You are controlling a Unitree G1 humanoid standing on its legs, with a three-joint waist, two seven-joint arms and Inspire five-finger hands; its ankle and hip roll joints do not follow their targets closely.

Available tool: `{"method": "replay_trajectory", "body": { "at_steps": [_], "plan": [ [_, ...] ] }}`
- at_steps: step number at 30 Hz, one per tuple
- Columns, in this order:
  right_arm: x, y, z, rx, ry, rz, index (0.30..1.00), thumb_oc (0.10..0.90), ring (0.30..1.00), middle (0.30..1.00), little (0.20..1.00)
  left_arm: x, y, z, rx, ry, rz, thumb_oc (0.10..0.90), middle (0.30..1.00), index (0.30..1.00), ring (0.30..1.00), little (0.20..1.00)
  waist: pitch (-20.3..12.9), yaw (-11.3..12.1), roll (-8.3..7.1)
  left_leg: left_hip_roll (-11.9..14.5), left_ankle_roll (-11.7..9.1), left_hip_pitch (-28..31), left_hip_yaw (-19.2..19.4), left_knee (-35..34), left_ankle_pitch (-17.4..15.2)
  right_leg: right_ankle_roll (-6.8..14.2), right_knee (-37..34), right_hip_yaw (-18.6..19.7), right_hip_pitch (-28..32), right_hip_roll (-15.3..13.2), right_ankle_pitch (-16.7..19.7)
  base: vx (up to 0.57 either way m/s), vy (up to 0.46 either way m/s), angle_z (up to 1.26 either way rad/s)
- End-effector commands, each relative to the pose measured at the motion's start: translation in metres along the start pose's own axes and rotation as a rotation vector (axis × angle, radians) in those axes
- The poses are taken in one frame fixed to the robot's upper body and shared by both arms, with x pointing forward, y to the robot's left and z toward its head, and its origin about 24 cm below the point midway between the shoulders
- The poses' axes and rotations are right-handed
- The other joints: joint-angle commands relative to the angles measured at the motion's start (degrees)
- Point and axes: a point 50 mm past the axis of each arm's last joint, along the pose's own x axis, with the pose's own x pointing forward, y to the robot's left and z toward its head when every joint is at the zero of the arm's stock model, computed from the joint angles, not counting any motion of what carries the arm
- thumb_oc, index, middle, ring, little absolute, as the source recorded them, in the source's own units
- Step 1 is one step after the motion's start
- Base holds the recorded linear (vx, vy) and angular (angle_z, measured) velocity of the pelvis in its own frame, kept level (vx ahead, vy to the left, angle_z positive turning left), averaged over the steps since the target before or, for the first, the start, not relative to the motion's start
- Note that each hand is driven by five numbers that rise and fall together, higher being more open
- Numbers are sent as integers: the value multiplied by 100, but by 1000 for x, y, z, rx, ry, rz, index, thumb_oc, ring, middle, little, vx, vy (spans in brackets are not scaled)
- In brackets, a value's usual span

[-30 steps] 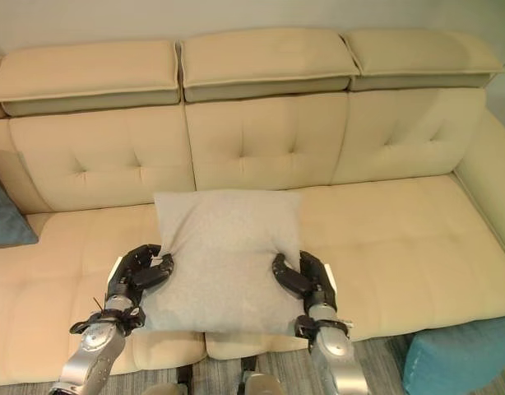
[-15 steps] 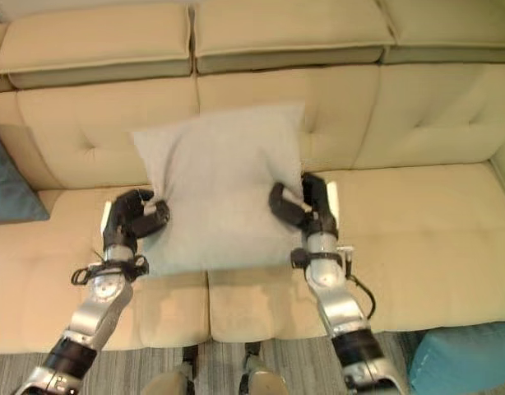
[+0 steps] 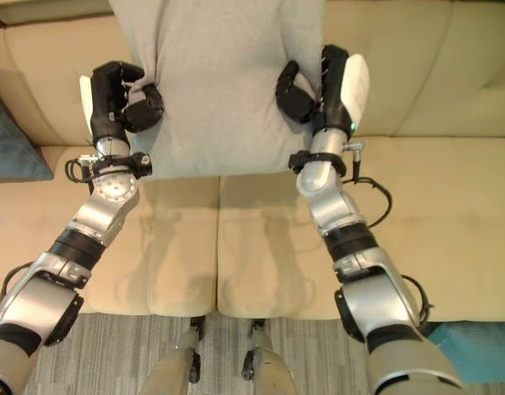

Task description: Pick up all the scattered cushions and arrange them neatly on the sofa.

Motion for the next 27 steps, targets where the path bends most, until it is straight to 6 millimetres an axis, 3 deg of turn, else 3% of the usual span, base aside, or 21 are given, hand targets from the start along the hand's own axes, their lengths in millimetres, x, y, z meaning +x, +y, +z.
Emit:
{"method": "replay_trajectory", "body": {
  "at_steps": [1, 3, 5, 6, 15, 22, 27],
  "plan": [
    [36, -25, 94, 112, -293, -120, 900, 800, 900, 900, 900, 30, -5, 109, -67, -392, -51, 800, 900, 900, 900, 900, -137, -16, -323, -318, 120, 172, 250, -19, -587, 387, 1054, 197, -136, -208, -1321, -34, -38, 25],
    [47, -32, 88, 78, -232, -103, 900, 800, 900, 900, 900, 38, -5, 110, 5, -374, -73, 800, 900, 900, 900, 900, -88, -19, -302, -327, 77, 20, 162, -19, -532, 364, 1123, 118, -278, -228, -1334, -26, -54, 31],
    [41, -28, 73, 76, -196, -47, 900, 800, 900, 900, 900, 33, -4, 91, 2, -322, -96, 800, 900, 900, 900, 900, -28, -16, -304, -325, 59, -61, 138, -19, -525, 339, 1164, 74, -351, -223, -1375, -1, -44, 22],
    [41, -28, 73, 76, -196, -47, 900, 800, 900, 900, 900, 33, -4, 91, 2, -322, -96, 800, 900, 900, 900, 900, -30, -16, -304, -325, 59, -63, 138, -19, -525, 339, 1164, 74, -352, -223, -1375, 2, -26, 4],
    [-7, 0, 16, 129, -104, 121, 900, 800, 900, 900, 900, -2, 8, 5, 73, -106, -126, 800, 900, 900, 900, 900, 142, -45, -286, -310, 53, -40, 186, -19, -530, 324, 1143, 139, -357, -202, -1330, -10, 4, 4],
    [-25, 4, -5, 125, -60, 157, 900, 800, 900, 900, 900, -13, 18, -16, 79, -51, -118, 800, 900, 900, 900, 900, 217, -61, -250, -303, 54, -7, 246, -19, -524, 312, 1137, 183, -342, -205, -1316, -31, 17, 11],
    [-27, -14, -19, 99, -38, 58, 900, 800, 900, 900, 900, -26, 27, -27, 14, -25, -89, 800, 900, 900, 900, 900, 228, -72, -221, -303, 62, 71, 286, -19, -544, 304, 1103, 218, -258, -198, -1301, -6, 4, -4]
  ]
}}
